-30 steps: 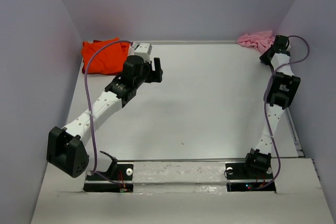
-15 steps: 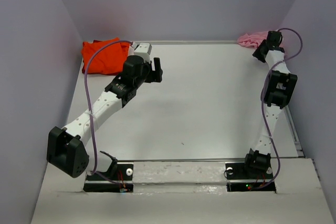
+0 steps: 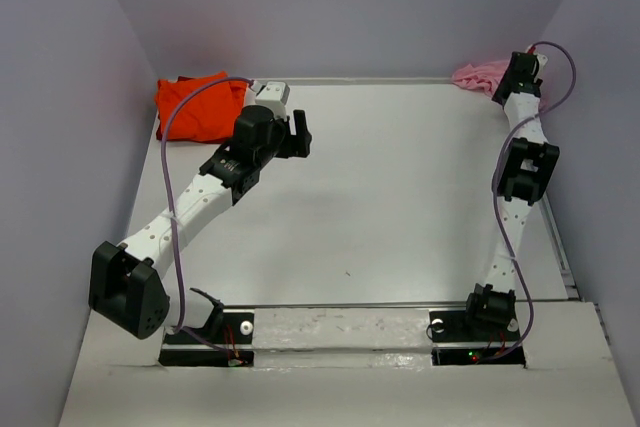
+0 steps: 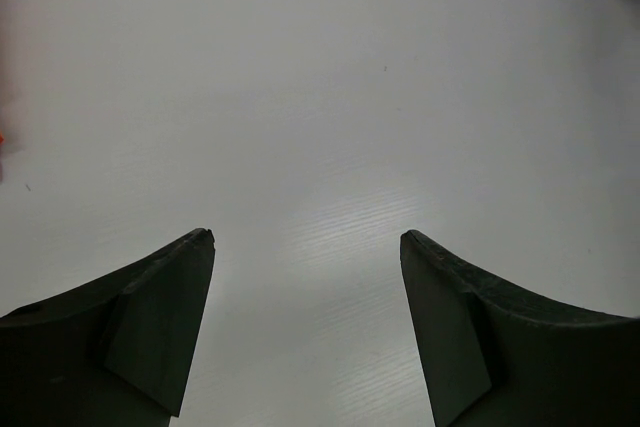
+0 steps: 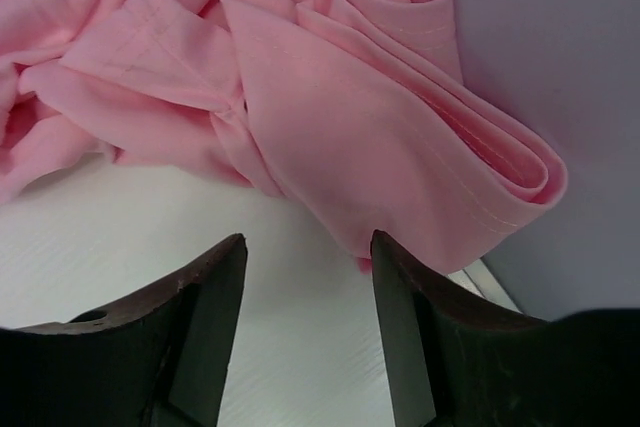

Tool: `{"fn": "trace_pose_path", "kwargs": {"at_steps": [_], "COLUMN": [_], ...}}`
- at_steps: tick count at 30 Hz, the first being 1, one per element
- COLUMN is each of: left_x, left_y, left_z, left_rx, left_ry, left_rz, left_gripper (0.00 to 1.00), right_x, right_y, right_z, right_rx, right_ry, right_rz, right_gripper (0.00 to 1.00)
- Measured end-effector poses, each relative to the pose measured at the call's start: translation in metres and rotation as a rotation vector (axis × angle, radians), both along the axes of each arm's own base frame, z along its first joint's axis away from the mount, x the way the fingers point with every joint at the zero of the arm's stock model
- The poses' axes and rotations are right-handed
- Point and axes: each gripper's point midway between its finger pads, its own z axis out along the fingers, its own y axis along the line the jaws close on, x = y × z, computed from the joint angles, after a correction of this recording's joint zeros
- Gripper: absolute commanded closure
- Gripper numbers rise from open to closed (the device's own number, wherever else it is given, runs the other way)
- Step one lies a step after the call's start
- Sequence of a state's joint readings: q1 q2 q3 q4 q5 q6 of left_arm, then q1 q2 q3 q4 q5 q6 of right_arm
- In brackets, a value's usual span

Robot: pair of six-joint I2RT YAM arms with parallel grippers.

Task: Fold and stack the t-shirts
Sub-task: Pick up the crumpled T-shirt from the corner of the board.

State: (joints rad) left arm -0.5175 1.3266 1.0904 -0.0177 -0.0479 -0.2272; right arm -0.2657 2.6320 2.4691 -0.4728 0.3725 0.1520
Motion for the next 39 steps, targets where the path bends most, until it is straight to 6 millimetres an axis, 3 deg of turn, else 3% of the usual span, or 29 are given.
{"fn": "trace_pose_path", "kwargs": {"at_steps": [9, 12, 16, 19, 20, 23, 26, 39], "left_x": [0.0, -0.002, -0.004, -0.005, -0.005, -0.006, -0.006, -0.006], "left_y": [-0.004, -0.008, -0.013, -0.015, -0.015, -0.016, -0.017, -0.018], "left_z": [0.004, 0.006, 0.006, 0.007, 0.007, 0.007, 0.007, 0.007], "left_rx": [-0.028, -0.044, -0.061, -0.07, -0.072, -0.075, -0.079, -0.083], "left_ry": [-0.005, -0.004, 0.002, 0.004, 0.006, 0.007, 0.01, 0.007], "left_rz": [-0.015, -0.034, -0.056, -0.064, -0.066, -0.072, -0.076, -0.076], "left_gripper": [0.16, 0.16, 0.16, 0.16, 0.16, 0.16, 0.16, 0.16], "right_x": [-0.016, -0.021, -0.025, -0.027, -0.027, -0.028, -0.03, -0.03], "right_y": [-0.015, -0.019, -0.026, -0.031, -0.032, -0.034, -0.036, -0.031], "right_z": [-0.023, -0.033, -0.031, -0.031, -0.031, -0.034, -0.044, -0.053], "right_rx": [-0.133, -0.172, -0.23, -0.265, -0.276, -0.293, -0.303, -0.268], "right_ry": [0.131, 0.179, 0.212, 0.228, 0.233, 0.249, 0.275, 0.264], "right_rz": [-0.056, -0.066, -0.079, -0.087, -0.089, -0.086, -0.084, -0.085], "right_gripper": [0.27, 0.25, 0.25, 0.36, 0.48, 0.64, 0.98, 1.0]}}
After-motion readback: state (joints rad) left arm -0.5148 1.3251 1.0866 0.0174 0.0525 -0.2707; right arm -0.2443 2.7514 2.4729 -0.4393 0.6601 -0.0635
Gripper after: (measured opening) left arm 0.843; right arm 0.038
